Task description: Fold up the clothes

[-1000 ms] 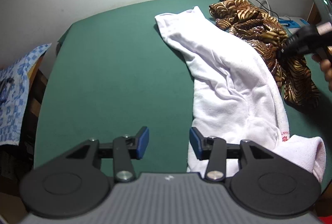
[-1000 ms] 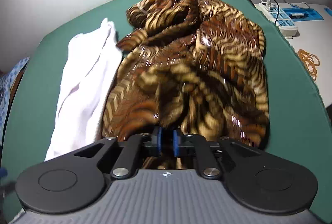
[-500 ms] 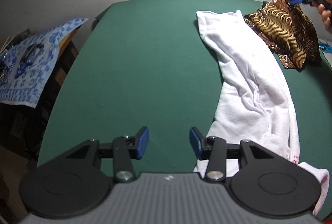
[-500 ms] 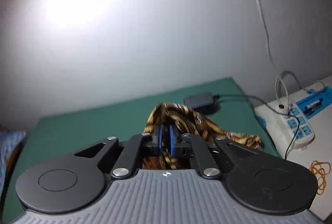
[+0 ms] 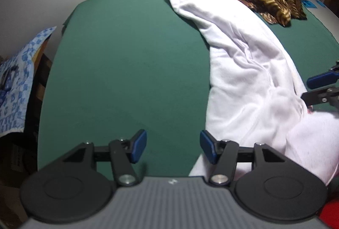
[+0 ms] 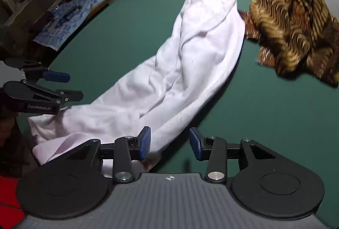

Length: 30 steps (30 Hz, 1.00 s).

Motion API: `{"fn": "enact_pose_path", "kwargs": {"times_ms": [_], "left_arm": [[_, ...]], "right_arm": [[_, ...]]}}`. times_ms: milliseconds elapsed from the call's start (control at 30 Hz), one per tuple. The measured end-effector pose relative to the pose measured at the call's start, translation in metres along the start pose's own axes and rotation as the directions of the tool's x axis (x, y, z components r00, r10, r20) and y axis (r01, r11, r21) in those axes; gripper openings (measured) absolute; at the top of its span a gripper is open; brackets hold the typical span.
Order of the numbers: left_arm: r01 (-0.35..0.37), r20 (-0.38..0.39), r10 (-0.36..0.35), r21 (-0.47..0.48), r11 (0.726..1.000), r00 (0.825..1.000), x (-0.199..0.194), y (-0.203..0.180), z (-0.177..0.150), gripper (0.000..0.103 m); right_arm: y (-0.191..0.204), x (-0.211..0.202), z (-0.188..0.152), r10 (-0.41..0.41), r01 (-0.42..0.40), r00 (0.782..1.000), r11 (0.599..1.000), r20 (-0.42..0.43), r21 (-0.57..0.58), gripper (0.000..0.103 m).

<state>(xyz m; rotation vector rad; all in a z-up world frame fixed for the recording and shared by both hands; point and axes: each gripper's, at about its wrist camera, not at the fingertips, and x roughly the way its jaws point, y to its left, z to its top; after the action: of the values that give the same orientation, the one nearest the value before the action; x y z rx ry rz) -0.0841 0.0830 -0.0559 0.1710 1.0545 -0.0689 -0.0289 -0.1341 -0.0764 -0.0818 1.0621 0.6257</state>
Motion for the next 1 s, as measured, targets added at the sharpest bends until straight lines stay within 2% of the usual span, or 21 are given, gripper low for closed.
{"fn": "enact_pose_path", "kwargs": {"times_ms": [33,67,100,167,233,267,300,367,467,533,567,600,633,733,767,800,867,900,933,1000], "left_arm": [[0.023,0.002,-0.023,0.019,1.000,1.000,-0.001,-0.002,-0.004,0.061],[0.045,0.003,-0.045,0.039,0.998,0.999,-0.003,-0.006,-0.008,0.061],[0.056,0.005,-0.056,0.069,0.996,0.998,-0.003,-0.011,-0.011,0.059],[0.046,0.014,-0.048,0.133,0.990,0.999,0.000,-0.022,-0.016,0.052],[0.045,0.012,-0.048,0.152,0.987,0.999,0.005,-0.025,-0.015,0.045],[0.046,0.011,-0.048,0.154,0.987,0.999,0.007,-0.024,-0.014,0.037],[0.045,0.013,-0.047,0.150,0.988,0.999,0.007,-0.022,-0.012,0.019],[0.040,0.020,-0.044,0.144,0.989,0.999,0.007,-0.018,-0.009,0.006],[0.028,0.035,-0.033,0.143,0.989,0.999,0.007,-0.009,-0.009,0.006],[0.032,0.027,-0.037,0.143,0.989,0.999,0.010,-0.002,-0.010,0.006],[0.040,0.026,-0.044,0.140,0.989,0.999,0.010,0.001,-0.011,0.006],[0.051,0.029,-0.055,0.134,0.990,0.998,0.009,0.004,-0.010,0.006],[0.061,0.036,-0.066,0.126,0.990,0.997,0.008,0.007,-0.009,0.006],[0.063,0.067,-0.071,0.122,0.991,0.995,0.002,0.012,-0.004,0.015],[0.062,0.076,-0.072,0.123,0.990,0.995,0.001,0.012,-0.002,0.015],[0.065,0.082,-0.076,0.123,0.990,0.994,0.000,0.011,0.000,0.015],[0.073,0.092,-0.085,0.128,0.989,0.992,-0.001,0.009,0.003,0.017],[0.076,0.095,-0.089,0.131,0.988,0.991,-0.002,0.007,0.003,0.018],[0.078,0.097,-0.091,0.134,0.988,0.991,-0.003,0.004,0.004,0.018],[0.074,0.101,-0.089,0.141,0.987,0.991,-0.004,0.000,0.005,0.023]], "right_arm": [[0.001,0.006,-0.004,-0.006,0.006,1.000,0.999,-0.003,0.053,0.038],[0.003,0.008,-0.006,-0.012,0.011,1.000,0.996,0.004,0.091,0.028],[0.004,0.005,-0.006,-0.014,0.010,1.000,0.993,0.028,0.119,0.005],[0.006,-0.010,0.000,-0.004,-0.013,0.995,0.986,0.100,0.166,0.002],[0.007,-0.037,0.010,0.023,-0.064,0.978,0.979,0.205,0.195,0.002],[0.009,-0.053,0.014,0.034,-0.091,0.963,0.975,0.269,0.201,0.002],[0.009,-0.068,0.017,0.042,-0.117,0.945,0.970,0.325,0.214,0.002],[0.007,-0.098,0.021,0.054,-0.171,0.902,0.956,0.429,0.240,0.002],[0.004,-0.138,0.020,0.047,-0.223,0.822,0.944,0.568,0.244,0.002],[0.001,-0.150,0.015,-0.039,-0.149,0.808,0.952,0.588,0.268,0.001],[0.000,-0.150,0.013,-0.151,-0.030,0.817,0.953,0.557,0.303,0.001],[-0.002,-0.145,0.011,-0.287,0.116,0.820,0.931,0.496,0.346,0.002],[-0.006,-0.138,0.009,-0.420,0.262,0.802,0.887,0.425,0.381,0.005],[-0.014,-0.126,-0.007,-0.606,0.466,0.726,0.781,0.325,0.416,0.014],[-0.014,-0.124,-0.014,-0.610,0.475,0.727,0.778,0.315,0.411,0.017],[-0.012,-0.123,-0.019,-0.571,0.439,0.754,0.806,0.324,0.397,0.024],[-0.004,-0.114,-0.025,-0.408,0.303,0.849,0.897,0.337,0.322,0.030],[0.002,-0.104,-0.024,-0.348,0.263,0.876,0.925,0.332,0.275,0.032],[0.007,-0.093,-0.024,-0.342,0.273,0.882,0.932,0.324,0.240,0.036],[0.007,-0.068,-0.022,-0.437,0.378,0.857,0.893,0.272,0.244,0.036]]}}
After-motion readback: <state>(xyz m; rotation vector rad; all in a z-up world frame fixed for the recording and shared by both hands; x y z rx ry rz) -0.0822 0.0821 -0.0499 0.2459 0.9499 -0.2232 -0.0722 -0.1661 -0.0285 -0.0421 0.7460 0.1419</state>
